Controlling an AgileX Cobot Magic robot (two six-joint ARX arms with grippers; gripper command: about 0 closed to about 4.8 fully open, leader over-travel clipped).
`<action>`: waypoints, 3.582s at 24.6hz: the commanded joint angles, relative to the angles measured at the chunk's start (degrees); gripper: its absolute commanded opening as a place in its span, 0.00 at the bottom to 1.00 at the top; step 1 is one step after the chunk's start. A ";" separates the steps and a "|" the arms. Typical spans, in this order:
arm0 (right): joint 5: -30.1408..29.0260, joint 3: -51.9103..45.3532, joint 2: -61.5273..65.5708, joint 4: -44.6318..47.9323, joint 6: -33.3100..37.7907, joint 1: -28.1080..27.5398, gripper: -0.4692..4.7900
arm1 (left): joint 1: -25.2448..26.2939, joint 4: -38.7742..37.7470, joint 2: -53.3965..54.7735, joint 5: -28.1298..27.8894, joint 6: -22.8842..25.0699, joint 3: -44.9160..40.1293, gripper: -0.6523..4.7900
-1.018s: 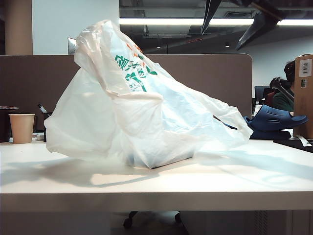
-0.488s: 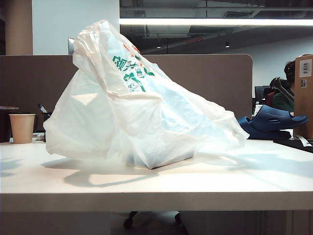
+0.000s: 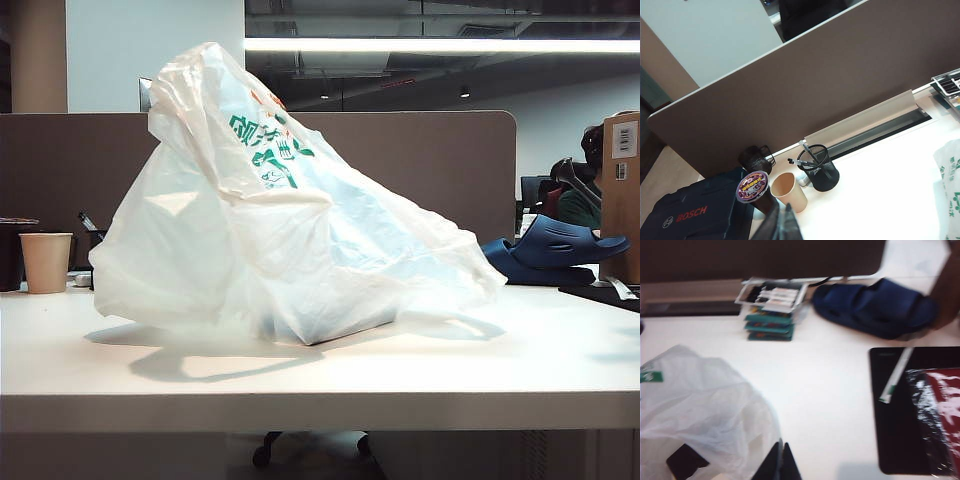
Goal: Put the power bank into the bag.
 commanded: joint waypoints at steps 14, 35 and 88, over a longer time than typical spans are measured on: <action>-2.80 -10.19 -16.44 -1.81 -3.72 -8.15 0.08 | 3.19 -4.48 -3.72 1.88 -10.80 0.33 0.11; -6.64 -40.83 -44.57 8.35 -3.30 -7.56 0.08 | 3.15 -7.52 -32.94 5.97 -15.63 -16.94 0.11; -5.42 -89.09 -69.20 47.89 -1.77 -6.34 0.08 | 3.13 24.24 -54.16 9.51 -22.82 -63.32 0.11</action>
